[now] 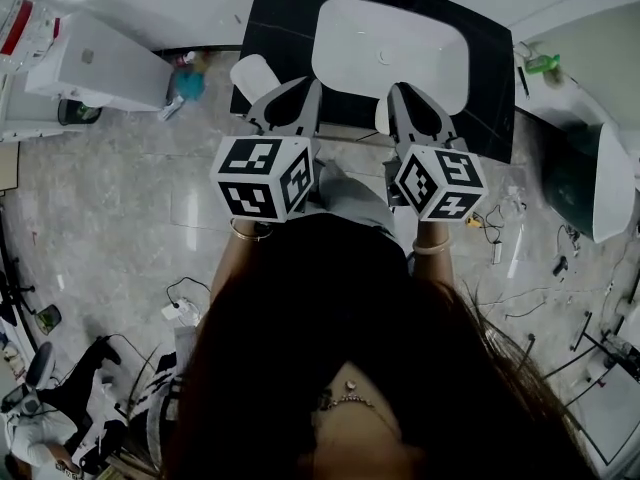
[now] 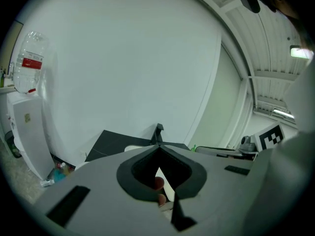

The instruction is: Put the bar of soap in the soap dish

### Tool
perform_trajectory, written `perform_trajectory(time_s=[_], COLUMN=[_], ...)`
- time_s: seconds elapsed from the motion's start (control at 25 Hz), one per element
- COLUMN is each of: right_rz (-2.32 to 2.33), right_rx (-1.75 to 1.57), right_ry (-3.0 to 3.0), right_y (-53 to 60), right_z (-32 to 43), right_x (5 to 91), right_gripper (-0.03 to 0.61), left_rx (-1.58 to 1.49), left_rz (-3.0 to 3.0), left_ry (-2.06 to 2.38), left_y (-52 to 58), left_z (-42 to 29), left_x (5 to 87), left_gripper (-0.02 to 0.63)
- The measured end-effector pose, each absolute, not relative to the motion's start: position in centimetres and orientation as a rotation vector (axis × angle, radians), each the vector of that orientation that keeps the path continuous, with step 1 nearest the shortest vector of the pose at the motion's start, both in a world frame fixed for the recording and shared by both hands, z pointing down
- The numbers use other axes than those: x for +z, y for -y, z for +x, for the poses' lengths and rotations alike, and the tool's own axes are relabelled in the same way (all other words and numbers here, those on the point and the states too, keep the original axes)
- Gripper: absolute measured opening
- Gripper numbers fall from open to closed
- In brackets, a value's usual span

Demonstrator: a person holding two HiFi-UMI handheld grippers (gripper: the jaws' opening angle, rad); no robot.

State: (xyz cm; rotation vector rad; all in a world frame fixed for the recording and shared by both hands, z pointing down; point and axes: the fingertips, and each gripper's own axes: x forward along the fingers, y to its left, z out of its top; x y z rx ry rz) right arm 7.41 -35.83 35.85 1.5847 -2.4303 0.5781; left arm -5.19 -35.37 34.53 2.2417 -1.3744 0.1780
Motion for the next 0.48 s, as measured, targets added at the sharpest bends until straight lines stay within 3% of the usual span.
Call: perform_trajectory(time_s=[0.16, 0.28, 0.48], right_rz=[1.594, 1.571, 1.519], right_rx=[0.636, 0.707, 0.812], right_ry=[2.316, 2.222, 2.083], right_y=[37.1, 37.7, 38.2], right_z=[9.3, 10.4, 11.4], right_x=[39.5, 43.4, 49.8], right_gripper=[0.025, 0.116, 0.196], left_rx=[0.203, 0.225, 0.262], left_rz=[2.219, 2.207, 2.185], left_ry=[1.368, 1.358, 1.350], left_y=[36.1, 36.5, 37.3], left_z=[-4.8, -4.3, -4.0], left_x=[35.5, 36.2, 37.3], left_gripper=[-0.005, -0.005, -0.005])
